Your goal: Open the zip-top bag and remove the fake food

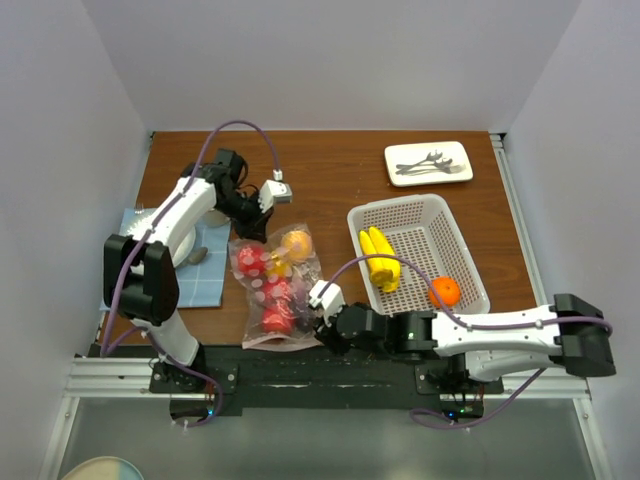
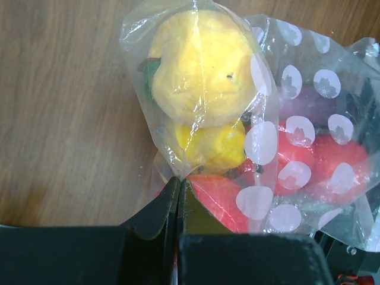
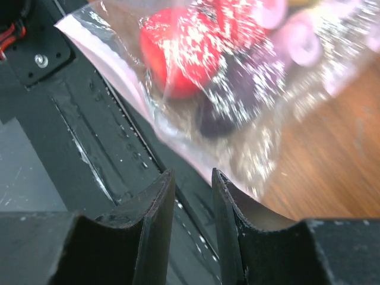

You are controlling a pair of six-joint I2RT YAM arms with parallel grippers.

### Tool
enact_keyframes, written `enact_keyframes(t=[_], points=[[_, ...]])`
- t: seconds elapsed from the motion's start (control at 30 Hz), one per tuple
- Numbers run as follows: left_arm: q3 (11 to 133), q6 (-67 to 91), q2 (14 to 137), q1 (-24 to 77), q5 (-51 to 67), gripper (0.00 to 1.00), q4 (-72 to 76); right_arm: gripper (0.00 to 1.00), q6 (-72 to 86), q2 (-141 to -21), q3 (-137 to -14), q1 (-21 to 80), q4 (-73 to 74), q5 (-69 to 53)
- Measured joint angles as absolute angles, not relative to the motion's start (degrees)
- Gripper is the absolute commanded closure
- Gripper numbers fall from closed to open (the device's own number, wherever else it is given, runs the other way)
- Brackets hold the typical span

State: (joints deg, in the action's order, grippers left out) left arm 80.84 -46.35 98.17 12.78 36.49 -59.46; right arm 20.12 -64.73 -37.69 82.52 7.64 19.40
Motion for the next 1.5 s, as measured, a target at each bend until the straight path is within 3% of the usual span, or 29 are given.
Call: enact_keyframes(t=[0.17,0.4,0.5,0.6,0.97,1.0,1.13,1.2,1.23,1.5], points=[[75.6,-43.0,96.5,14.9,33.1,1.0,-56.7,0.69,19.9,-72.4,-37.7,82.5,3.3,15.4],[68.2,-38.3,96.6,14.8,23.9,1.0,-49.5,0.76,19.8,-73.0,-37.1,82.5,-1.1,9.0],[67.1,-37.0,97.3,14.8,21.1,1.0,-47.3,0.82,19.9,-72.9,-37.1,82.5,-1.6,6.3],[66.6,-35.6,98.6,14.8,18.5,1.0,-45.5,0.99,19.9,-72.1,-37.1,82.5,-1.6,4.6],[64.2,-33.4,99.6,14.8,13.4,1.0,-42.4,1.0,20.5,-63.0,-37.3,82.5,-1.2,1.3],[64.2,-33.3,99.6,14.9,13.3,1.0,-42.4,0.81,20.5,-63.9,-37.3,82.5,-1.2,0.7],[64.0,-33.0,99.6,15.1,13.1,1.0,-42.2,0.42,20.8,-68.9,-37.3,82.5,-0.8,-0.1],[63.8,-33.0,99.6,15.1,13.1,1.0,-42.0,0.13,20.7,-70.5,-37.2,82.5,-0.9,-0.1],[63.8,-33.0,99.6,15.1,13.1,1.0,-42.0,0.04,20.7,-71.0,-37.1,82.5,-0.9,-0.1],[63.8,-33.0,99.6,15.6,13.2,1.0,-42.1,0.01,20.4,-74.3,-37.1,82.6,-3.2,6.2]])
